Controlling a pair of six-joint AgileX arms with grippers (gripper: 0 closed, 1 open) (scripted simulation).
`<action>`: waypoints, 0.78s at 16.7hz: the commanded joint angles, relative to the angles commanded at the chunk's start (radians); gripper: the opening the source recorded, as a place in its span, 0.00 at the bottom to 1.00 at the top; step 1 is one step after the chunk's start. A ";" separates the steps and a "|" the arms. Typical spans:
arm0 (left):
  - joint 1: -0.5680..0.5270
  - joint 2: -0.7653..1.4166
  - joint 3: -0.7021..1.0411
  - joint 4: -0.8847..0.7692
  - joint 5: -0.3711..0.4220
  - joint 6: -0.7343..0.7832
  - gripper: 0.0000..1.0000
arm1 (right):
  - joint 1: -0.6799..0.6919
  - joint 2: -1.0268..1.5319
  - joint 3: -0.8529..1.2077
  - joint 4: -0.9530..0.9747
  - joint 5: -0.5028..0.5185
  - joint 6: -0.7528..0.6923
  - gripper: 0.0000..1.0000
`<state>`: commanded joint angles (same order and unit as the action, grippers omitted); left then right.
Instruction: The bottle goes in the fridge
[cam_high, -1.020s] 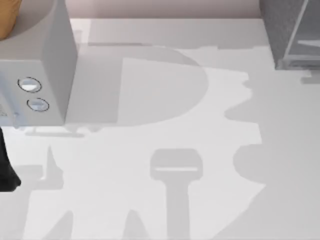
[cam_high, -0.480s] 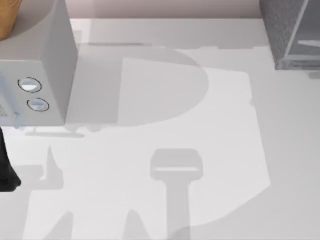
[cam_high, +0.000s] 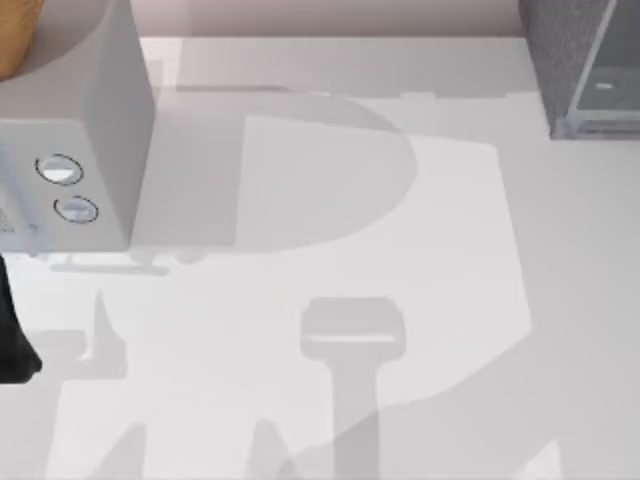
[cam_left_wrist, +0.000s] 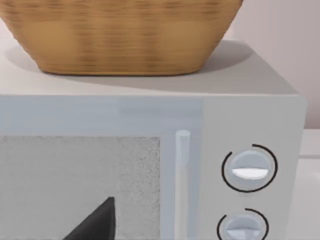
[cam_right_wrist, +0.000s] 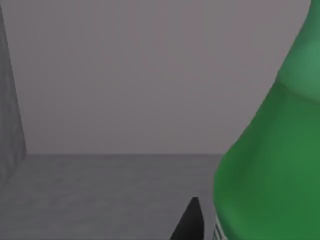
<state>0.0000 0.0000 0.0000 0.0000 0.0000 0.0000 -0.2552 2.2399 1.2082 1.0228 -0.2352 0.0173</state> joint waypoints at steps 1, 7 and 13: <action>0.000 0.000 0.000 0.000 0.000 0.000 1.00 | 0.005 0.028 0.061 -0.026 0.005 0.000 0.01; 0.000 0.000 0.000 0.000 0.000 0.000 1.00 | 0.031 0.135 0.276 -0.138 0.028 -0.003 0.01; 0.000 0.000 0.000 0.000 0.000 0.000 1.00 | 0.031 0.136 0.277 -0.139 0.028 -0.003 0.16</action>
<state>0.0000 0.0000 0.0000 0.0000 0.0000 0.0000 -0.2243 2.3754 1.4853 0.8837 -0.2069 0.0140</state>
